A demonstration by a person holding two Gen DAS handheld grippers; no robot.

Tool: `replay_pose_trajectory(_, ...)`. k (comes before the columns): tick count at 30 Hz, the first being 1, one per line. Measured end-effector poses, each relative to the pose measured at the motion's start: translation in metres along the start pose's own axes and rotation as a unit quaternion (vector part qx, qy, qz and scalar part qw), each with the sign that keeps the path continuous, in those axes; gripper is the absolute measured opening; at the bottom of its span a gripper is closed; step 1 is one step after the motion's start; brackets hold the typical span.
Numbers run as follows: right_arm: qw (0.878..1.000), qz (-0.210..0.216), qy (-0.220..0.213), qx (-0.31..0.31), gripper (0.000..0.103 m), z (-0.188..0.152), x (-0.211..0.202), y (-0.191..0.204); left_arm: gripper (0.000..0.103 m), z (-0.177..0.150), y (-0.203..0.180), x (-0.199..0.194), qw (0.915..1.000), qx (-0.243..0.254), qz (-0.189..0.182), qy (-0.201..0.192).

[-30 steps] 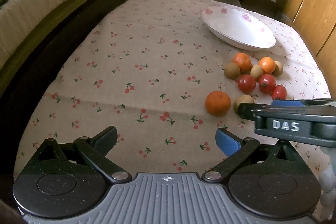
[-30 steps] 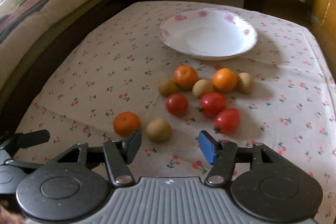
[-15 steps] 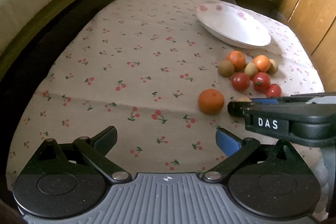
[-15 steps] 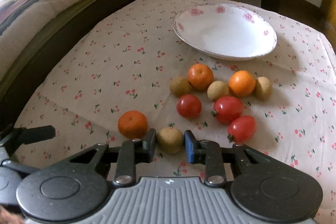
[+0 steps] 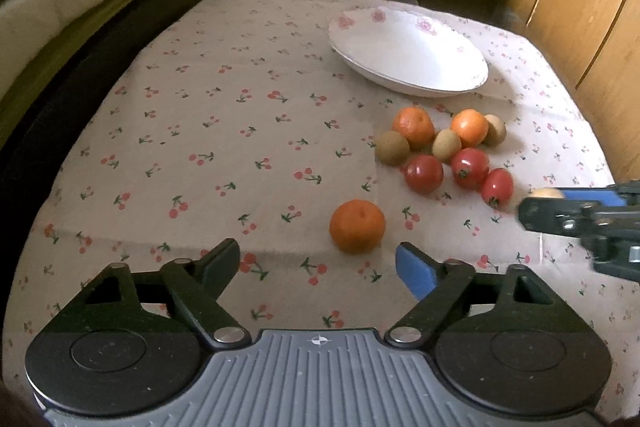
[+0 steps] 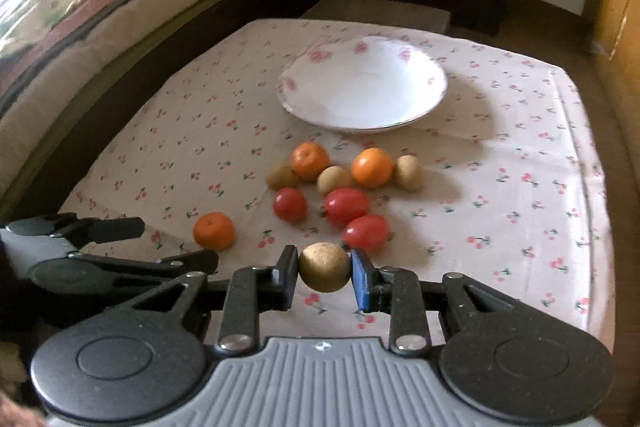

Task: Organize fruits
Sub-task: 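Grasp a tan round fruit with the right tool while the left tool grasps a mandarin orange, then carry both fruits to the white bowl while the left tool releases the orange inside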

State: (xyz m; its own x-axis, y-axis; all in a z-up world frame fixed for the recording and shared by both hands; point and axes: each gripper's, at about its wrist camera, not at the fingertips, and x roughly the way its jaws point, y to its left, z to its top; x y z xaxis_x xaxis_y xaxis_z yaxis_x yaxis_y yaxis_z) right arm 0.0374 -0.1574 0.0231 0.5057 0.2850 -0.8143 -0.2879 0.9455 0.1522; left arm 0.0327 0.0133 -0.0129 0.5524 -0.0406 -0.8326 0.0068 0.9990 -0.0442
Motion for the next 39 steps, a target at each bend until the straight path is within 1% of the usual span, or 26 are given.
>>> replay_pose_trajectory(2,1.0,0.006,-0.003,0.01,0.03,0.002,-0.002,-0.005,0.085,0.003,-0.007,0.0,0.9999,0.009,-0.008,-0.003)
replay_pose_trajectory(4,1.0,0.009,-0.004,0.016,0.03,0.003,-0.002,-0.008,0.085,0.006,-0.015,0.004,0.9994,0.033,0.006,-0.009)
replay_pose_trajectory(5,1.0,0.011,-0.004,0.017,0.03,0.004,-0.002,-0.008,0.082,0.007,-0.015,0.007,0.9992,0.038,0.009,-0.007)
replay_pose_trajectory(6,1.0,0.013,-0.002,0.017,0.03,0.004,0.0,-0.008,0.077,0.008,-0.014,0.012,0.9994,0.035,0.006,0.002)
replay_pose_trajectory(8,1.0,0.017,0.002,0.018,0.03,0.003,0.003,-0.009,0.068,0.01,-0.008,0.02,0.9997,0.016,-0.011,0.018)
replay_pose_trajectory(11,1.0,0.016,0.014,0.02,0.03,0.0,0.011,-0.01,0.067,0.011,-0.007,0.023,0.9997,0.016,-0.013,0.012)
replay_pose_trajectory(16,1.0,0.014,0.02,0.017,0.03,-0.003,0.014,-0.01,0.058,0.007,-0.014,0.021,0.9993,0.035,-0.005,0.009)
replay_pose_trajectory(17,1.0,0.014,0.019,0.016,0.03,-0.004,0.013,-0.01,0.052,0.008,-0.014,0.02,0.9994,0.034,-0.009,0.008)
replay_pose_trajectory(18,1.0,0.013,0.017,0.017,0.03,-0.004,0.011,-0.011,0.044,0.01,-0.014,0.02,0.9993,0.032,-0.015,0.009)
replay_pose_trajectory(19,1.0,0.011,0.016,0.018,0.03,-0.004,0.009,-0.012,0.041,0.011,-0.013,0.02,0.9991,0.029,-0.027,0.013)
replay_pose_trajectory(21,1.0,0.009,0.014,0.023,0.03,-0.004,0.006,-0.014,0.04,0.012,-0.013,0.02,0.9991,0.022,-0.032,0.019)
replay_pose_trajectory(24,1.0,0.006,0.01,0.025,0.03,-0.004,0.0,-0.017,0.04,0.011,-0.015,0.018,0.9992,0.031,-0.014,0.021)
replay_pose_trajectory(26,1.0,0.008,0.006,0.026,0.03,-0.004,-0.004,-0.018,0.04,0.01,-0.014,0.013,0.9992,0.031,-0.011,0.022)
replay_pose_trajectory(29,1.0,0.009,0.002,0.028,0.03,-0.004,-0.007,-0.018,0.04,0.01,-0.016,0.008,0.9987,0.048,-0.006,0.014)
replay_pose_trajectory(32,1.0,0.01,0.006,0.029,0.03,-0.003,-0.003,-0.017,0.04,0.01,-0.013,0.009,0.9987,0.046,-0.014,0.017)
replay_pose_trajectory(37,1.0,0.011,0.024,0.016,0.03,-0.012,0.005,-0.01,0.047,0.002,-0.01,0.011,0.9985,0.048,-0.018,0.017)
replay_pose_trajectory(39,0.999,0.007,0.032,0.006,0.03,-0.019,0.009,-0.007,0.055,0.0,-0.008,0.013,0.9984,0.049,-0.02,0.017)
